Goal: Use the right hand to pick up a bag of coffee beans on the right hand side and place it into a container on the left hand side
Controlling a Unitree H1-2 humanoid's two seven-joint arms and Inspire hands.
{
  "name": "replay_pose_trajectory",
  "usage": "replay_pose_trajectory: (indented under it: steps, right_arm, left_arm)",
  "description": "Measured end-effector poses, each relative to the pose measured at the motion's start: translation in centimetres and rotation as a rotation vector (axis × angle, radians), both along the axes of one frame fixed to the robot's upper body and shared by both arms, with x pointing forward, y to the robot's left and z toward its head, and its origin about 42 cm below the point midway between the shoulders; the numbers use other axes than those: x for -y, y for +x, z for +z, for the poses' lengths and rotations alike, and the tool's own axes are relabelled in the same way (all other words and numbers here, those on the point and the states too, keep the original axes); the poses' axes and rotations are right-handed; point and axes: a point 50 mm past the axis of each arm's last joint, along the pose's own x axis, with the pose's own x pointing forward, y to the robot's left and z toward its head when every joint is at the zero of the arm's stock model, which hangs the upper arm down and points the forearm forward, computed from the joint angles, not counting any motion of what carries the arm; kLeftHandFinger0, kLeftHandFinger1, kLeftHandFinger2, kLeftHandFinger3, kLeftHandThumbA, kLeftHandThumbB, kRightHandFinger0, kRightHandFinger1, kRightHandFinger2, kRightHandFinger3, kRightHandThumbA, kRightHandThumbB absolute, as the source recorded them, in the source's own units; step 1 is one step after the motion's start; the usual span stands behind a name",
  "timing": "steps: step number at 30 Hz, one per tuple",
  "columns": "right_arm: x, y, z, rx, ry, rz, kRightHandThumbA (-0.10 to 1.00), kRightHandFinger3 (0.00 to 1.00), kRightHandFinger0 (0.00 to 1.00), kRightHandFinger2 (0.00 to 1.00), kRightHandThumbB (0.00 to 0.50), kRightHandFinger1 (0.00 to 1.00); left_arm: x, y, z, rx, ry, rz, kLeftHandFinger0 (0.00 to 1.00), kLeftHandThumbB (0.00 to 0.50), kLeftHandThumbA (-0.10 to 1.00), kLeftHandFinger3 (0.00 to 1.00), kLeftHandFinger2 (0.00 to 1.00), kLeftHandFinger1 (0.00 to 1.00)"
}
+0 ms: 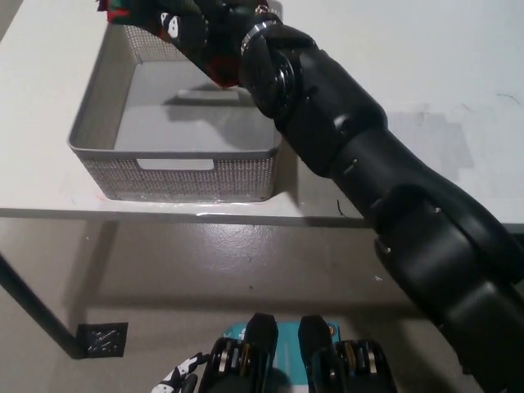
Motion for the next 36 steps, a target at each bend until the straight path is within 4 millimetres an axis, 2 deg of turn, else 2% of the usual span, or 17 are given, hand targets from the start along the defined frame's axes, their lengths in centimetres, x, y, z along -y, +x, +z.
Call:
replay_pose_trajectory:
  steps: [1,2,3,5,7,9,11,13,16,19,22,23,24,25,26,32,36]
  right_arm:
    - [0.0,0.0,-0.2,-0.009,-0.001,0.000,0.57,1.00,1.00,1.00,0.360,1.00]
    - [-0.1,0.0,-0.3,-0.024,-0.008,0.004,0.67,1.00,1.00,1.00,0.459,1.00]
    - [-0.1,0.0,-0.3,-0.038,-0.016,0.007,0.72,1.00,1.00,1.00,0.497,1.00]
    - [0.0,0.1,-0.4,-0.071,-0.036,0.015,0.75,1.00,1.00,1.00,0.484,1.00]
    - [0.1,0.1,-0.5,-0.104,-0.052,0.018,0.84,1.00,1.00,1.00,0.500,1.00]
    - [0.3,0.2,-0.2,-0.115,-0.058,0.026,0.87,1.00,1.00,1.00,0.479,1.00]
    - [0.6,0.2,0.3,-0.115,-0.057,0.034,0.86,1.00,1.00,1.00,0.419,1.00]
    - [1.2,0.4,0.8,-0.110,-0.051,0.033,0.85,1.00,1.00,1.00,0.398,1.00]
    - [2.4,0.4,1.1,-0.082,-0.031,0.025,0.83,1.00,1.00,1.00,0.355,1.00]
    - [4.1,0.1,-0.3,-0.065,0.006,0.022,0.84,1.00,1.00,1.00,0.325,1.00]
    - [6.3,-0.8,-3.3,-0.073,0.057,0.023,0.85,1.00,1.00,1.00,0.279,1.00]
    - [6.9,-1.1,-4.1,-0.076,0.070,0.021,0.84,1.00,1.00,1.00,0.278,1.00]
    - [7.5,-1.4,-4.9,-0.083,0.082,0.018,0.91,1.00,1.00,1.00,0.286,1.00]
    - [8.1,-1.8,-5.3,-0.079,0.098,0.018,0.76,1.00,1.00,1.00,0.259,1.00]
    - [8.8,-2.2,-5.9,-0.080,0.119,0.016,0.72,1.00,1.00,1.00,0.263,1.00]
    - [11.1,-4.8,-6.2,-0.031,0.238,0.038,0.84,1.00,1.00,1.00,0.275,1.00]
    - [12.2,-7.2,-6.9,-0.010,0.307,0.051,0.79,1.00,1.00,1.00,0.288,1.00]
  left_arm:
    - [0.0,-0.1,0.0,-0.002,0.001,0.000,1.00,0.369,1.00,1.00,1.00,1.00]
    - [0.0,-0.3,0.0,-0.003,0.002,0.000,1.00,0.367,1.00,1.00,1.00,1.00]
    - [-0.1,-0.3,0.0,-0.003,0.002,0.000,1.00,0.368,1.00,1.00,1.00,1.00]
    - [-0.1,-0.5,0.1,-0.006,0.005,-0.002,1.00,0.354,1.00,1.00,1.00,1.00]
    - [-0.1,-0.6,0.2,-0.006,0.008,-0.005,1.00,0.350,1.00,1.00,1.00,1.00]
    - [-0.1,-0.5,0.2,-0.007,0.012,-0.011,1.00,0.346,1.00,1.00,1.00,1.00]
    - [-0.1,-0.6,0.2,-0.010,0.014,-0.012,1.00,0.350,1.00,1.00,1.00,1.00]
    - [-0.1,-0.5,0.2,-0.012,0.017,-0.012,1.00,0.349,1.00,1.00,1.00,1.00]
    - [-0.1,-0.4,0.2,-0.016,0.019,-0.011,1.00,0.323,1.00,1.00,1.00,1.00]
    - [0.0,-0.6,0.1,-0.021,0.019,-0.013,1.00,0.302,1.00,1.00,1.00,1.00]
    - [0.0,-0.9,-0.1,-0.030,0.020,-0.013,1.00,0.329,1.00,1.00,1.00,1.00]
    - [0.0,-0.9,-0.1,-0.031,0.021,-0.013,1.00,0.331,1.00,1.00,1.00,1.00]
    - [0.0,-0.9,-0.1,-0.033,0.023,-0.013,1.00,0.321,1.00,1.00,1.00,1.00]
    - [0.0,-1.0,-0.2,-0.036,0.025,-0.013,1.00,0.324,1.00,1.00,1.00,1.00]
    - [0.0,-1.0,-0.2,-0.038,0.027,-0.013,1.00,0.317,1.00,1.00,1.00,1.00]
    - [0.0,-1.0,-0.2,-0.041,0.031,-0.012,1.00,0.306,1.00,1.00,1.00,1.00]
    - [0.0,-1.0,-0.3,-0.047,0.034,-0.012,1.00,0.307,1.00,1.00,1.00,1.00]
